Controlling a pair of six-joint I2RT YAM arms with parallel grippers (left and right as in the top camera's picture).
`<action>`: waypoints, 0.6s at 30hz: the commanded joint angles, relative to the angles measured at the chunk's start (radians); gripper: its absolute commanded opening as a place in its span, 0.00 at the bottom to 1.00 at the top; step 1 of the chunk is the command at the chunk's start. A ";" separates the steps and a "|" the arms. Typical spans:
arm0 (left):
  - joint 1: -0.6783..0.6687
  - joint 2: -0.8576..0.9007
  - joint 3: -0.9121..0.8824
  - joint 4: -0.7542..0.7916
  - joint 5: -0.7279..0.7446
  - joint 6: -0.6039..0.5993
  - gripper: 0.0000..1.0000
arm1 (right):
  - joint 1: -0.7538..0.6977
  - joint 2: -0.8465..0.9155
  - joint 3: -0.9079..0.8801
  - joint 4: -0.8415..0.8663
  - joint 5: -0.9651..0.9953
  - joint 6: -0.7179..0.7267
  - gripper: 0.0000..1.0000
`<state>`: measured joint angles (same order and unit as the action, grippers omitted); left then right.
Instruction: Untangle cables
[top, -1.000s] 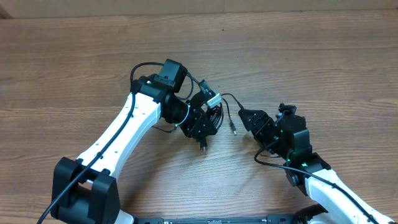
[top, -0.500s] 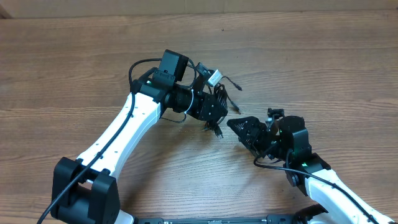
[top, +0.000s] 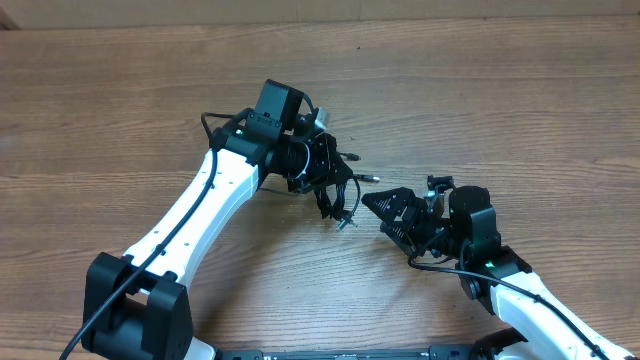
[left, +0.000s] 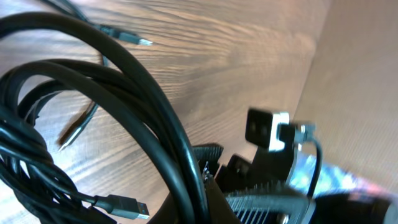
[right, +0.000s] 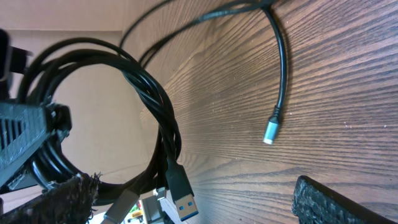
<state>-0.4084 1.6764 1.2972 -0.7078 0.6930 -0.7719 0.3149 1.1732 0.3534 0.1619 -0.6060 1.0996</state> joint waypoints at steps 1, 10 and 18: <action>-0.004 -0.019 0.019 0.000 -0.097 -0.435 0.04 | -0.002 -0.012 0.008 0.003 -0.010 0.003 1.00; -0.005 -0.015 0.018 -0.095 -0.408 -0.816 0.46 | -0.002 -0.012 0.008 -0.023 -0.005 -0.002 1.00; -0.005 -0.014 0.017 -0.154 -0.604 -0.598 0.88 | -0.002 -0.011 0.008 -0.068 0.028 -0.008 1.00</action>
<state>-0.4110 1.6764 1.2972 -0.8509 0.2039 -1.4864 0.3145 1.1732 0.3534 0.0898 -0.5938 1.0988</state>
